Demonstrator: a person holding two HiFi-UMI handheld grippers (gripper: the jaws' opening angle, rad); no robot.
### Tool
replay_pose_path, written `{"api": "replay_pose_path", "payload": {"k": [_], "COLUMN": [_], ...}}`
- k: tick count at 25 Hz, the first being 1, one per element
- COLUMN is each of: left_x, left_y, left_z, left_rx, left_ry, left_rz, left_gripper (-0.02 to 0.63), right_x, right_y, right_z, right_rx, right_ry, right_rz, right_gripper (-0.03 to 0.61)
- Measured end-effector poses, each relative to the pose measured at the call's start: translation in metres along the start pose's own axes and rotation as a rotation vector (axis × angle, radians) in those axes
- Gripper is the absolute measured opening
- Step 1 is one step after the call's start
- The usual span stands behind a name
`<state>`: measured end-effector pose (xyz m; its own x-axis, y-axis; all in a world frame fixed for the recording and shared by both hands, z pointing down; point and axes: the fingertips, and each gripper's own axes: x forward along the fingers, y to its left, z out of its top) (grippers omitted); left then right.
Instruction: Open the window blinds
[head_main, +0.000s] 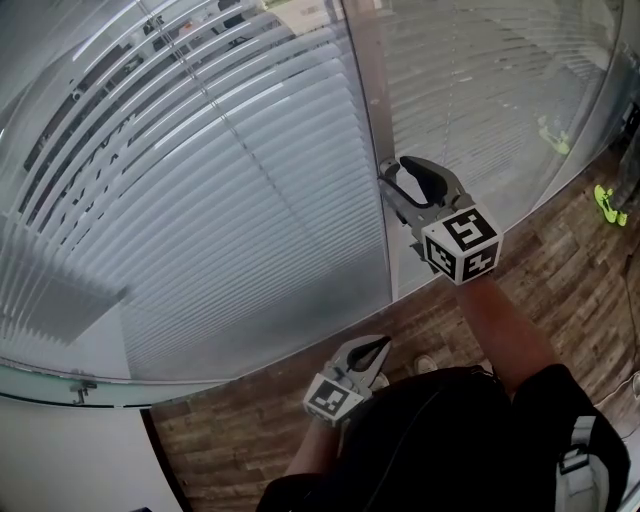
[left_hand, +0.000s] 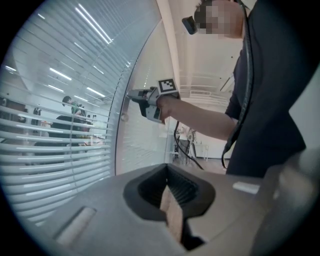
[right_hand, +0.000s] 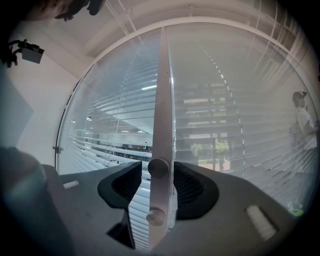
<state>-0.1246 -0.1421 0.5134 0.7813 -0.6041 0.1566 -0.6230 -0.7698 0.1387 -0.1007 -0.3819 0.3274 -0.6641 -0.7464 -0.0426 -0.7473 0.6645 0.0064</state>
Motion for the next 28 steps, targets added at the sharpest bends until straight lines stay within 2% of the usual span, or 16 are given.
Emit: {"api": "replay_pose_path", "payload": {"k": [3,7,10,13,16,21,28], "left_x": [0.003,0.007,0.011,0.013,0.022,0.053,0.058], "left_y": [0.001,0.001,0.004,0.005,0.000,-0.013,-0.006], "left_z": [0.001,0.003,0.005,0.008,0.013,0.015,0.020], "left_rx": [0.002,0.009,0.012,0.015,0.025,0.049,0.052], "left_ry": [0.002,0.004,0.000,-0.002,-0.008,-0.001,-0.002], "left_rz": [0.001,0.008,0.019,0.026,0.029,0.026,0.047], "left_gripper": [0.004,0.005,0.005,0.005,0.005,0.005,0.005], "right_x": [-0.009,-0.036,-0.066,-0.096,-0.123,-0.165,-0.184], "right_y": [0.000,0.005,0.012,0.015,0.014,0.007,0.034], "right_z": [-0.003,-0.013,-0.027,-0.053,-0.075,-0.104,-0.136], "right_rx": [-0.009,-0.046,-0.090,-0.090,-0.024,0.125,0.186], "right_ry": [-0.017,-0.051,-0.064,-0.039,-0.039,-0.078,0.016], "right_rz": [0.026,0.118,0.222,0.275,0.321,0.432,0.530], "right_gripper": [0.204,0.176,0.092,0.047,0.008,0.008,0.006]}}
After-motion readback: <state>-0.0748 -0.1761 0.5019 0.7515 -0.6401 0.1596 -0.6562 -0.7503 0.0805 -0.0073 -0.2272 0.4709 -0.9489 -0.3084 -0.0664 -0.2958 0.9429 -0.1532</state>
